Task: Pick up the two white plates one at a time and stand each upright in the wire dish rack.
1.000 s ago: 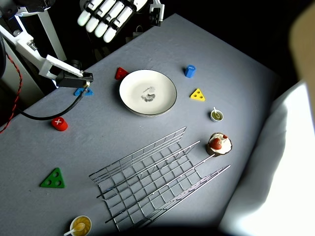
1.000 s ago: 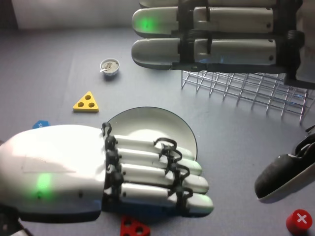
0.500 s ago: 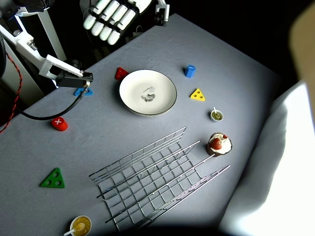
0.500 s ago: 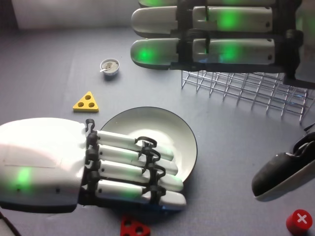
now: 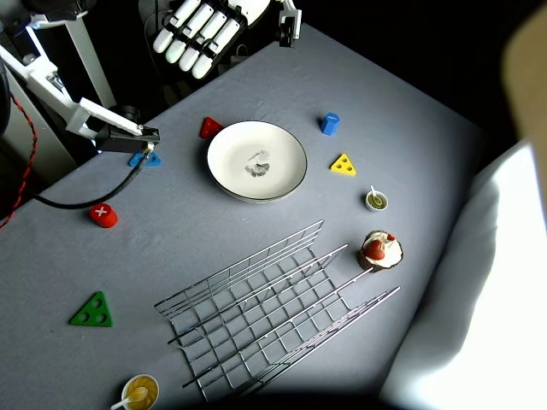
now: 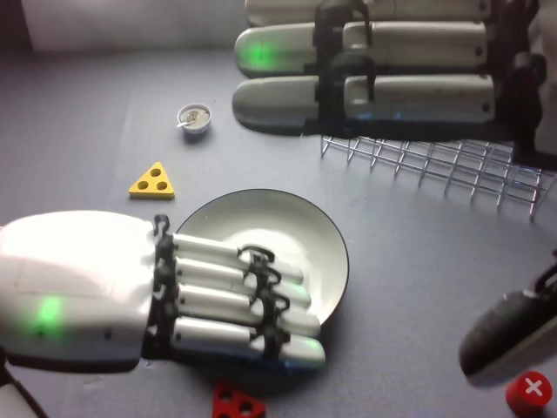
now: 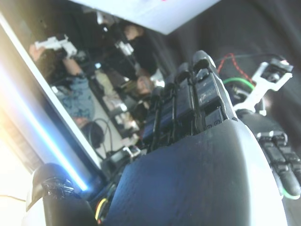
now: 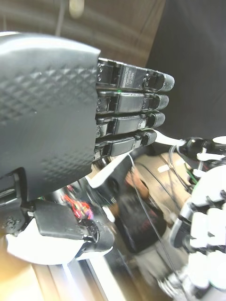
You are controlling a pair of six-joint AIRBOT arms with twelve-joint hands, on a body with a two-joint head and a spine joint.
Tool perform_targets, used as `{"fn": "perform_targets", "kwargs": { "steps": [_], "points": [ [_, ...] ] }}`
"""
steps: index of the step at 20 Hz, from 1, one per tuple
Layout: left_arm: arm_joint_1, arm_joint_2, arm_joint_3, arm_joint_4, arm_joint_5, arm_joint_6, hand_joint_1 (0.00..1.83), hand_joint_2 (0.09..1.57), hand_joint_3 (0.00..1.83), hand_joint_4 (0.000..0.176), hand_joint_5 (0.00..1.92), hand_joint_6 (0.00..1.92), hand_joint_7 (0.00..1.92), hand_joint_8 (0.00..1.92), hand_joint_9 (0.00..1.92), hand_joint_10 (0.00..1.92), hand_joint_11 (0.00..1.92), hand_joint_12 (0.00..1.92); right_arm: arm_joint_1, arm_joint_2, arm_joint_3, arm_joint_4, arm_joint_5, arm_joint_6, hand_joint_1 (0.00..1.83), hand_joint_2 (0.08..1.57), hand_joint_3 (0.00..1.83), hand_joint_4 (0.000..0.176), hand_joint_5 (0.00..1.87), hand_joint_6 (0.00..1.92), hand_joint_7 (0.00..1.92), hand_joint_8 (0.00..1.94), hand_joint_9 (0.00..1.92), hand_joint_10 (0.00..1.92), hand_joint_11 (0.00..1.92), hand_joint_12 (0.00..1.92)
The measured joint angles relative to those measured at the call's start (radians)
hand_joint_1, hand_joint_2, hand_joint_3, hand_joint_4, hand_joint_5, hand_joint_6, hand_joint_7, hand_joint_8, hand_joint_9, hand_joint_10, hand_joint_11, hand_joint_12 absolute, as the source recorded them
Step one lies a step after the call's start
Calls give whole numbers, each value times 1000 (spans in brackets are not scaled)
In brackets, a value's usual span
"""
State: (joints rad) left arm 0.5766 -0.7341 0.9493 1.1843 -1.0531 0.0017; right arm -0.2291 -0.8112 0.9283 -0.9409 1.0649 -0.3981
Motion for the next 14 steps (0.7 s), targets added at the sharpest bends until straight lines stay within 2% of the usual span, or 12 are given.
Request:
{"fn": "perform_targets", "kwargs": {
  "steps": [5, 7, 11, 12, 13, 14],
  "points": [
    [14, 0, 34, 18, 21, 1, 101, 827, 1, 0, 116, 12, 135, 12, 127, 11, 129, 23, -7, 31, -37, 52, -66, 19, 0, 870, 0, 0, 105, 5, 112, 7, 96, 2, 65, 15],
    [14, 2, 42, -4, 24, 1, 96, 824, 0, 0, 140, 16, 158, 16, 141, 12, 149, 29, -7, 35, -50, 74, -86, 19, 0, 874, 0, 0, 114, 7, 117, 7, 94, 1, 64, 14],
    [14, -2, 74, 20, 9, 0, 81, 821, 0, 0, 150, 9, 169, 10, 147, 8, 160, 29, -26, 91, -142, 189, -196, 36, 0, 882, 2, 0, 130, 9, 151, 15, 140, 16, 127, 38],
    [14, -13, 90, 32, 6, 0, 82, 820, 0, 0, 132, 1, 135, 1, 111, 1, 132, 16, -37, 100, -164, 212, -241, 43, 0, 885, 1, 0, 159, 6, 176, 7, 165, 9, 152, 40],
    [28, -16, 95, 56, 21, 1, 87, 833, 4, 0, 103, 0, 110, 0, 86, 0, 108, 5, -116, 72, -167, 200, -347, 109, 0, 888, 1, 0, 152, 0, 180, 3, 167, 5, 152, 36],
    [28, -16, 95, 69, 20, 1, 87, 833, 4, 0, 103, 0, 110, 0, 86, 0, 108, 5, -146, 66, -163, 183, -375, 108, 0, 888, 1, 0, 152, 0, 180, 3, 167, 5, 152, 36]
  ]
}}
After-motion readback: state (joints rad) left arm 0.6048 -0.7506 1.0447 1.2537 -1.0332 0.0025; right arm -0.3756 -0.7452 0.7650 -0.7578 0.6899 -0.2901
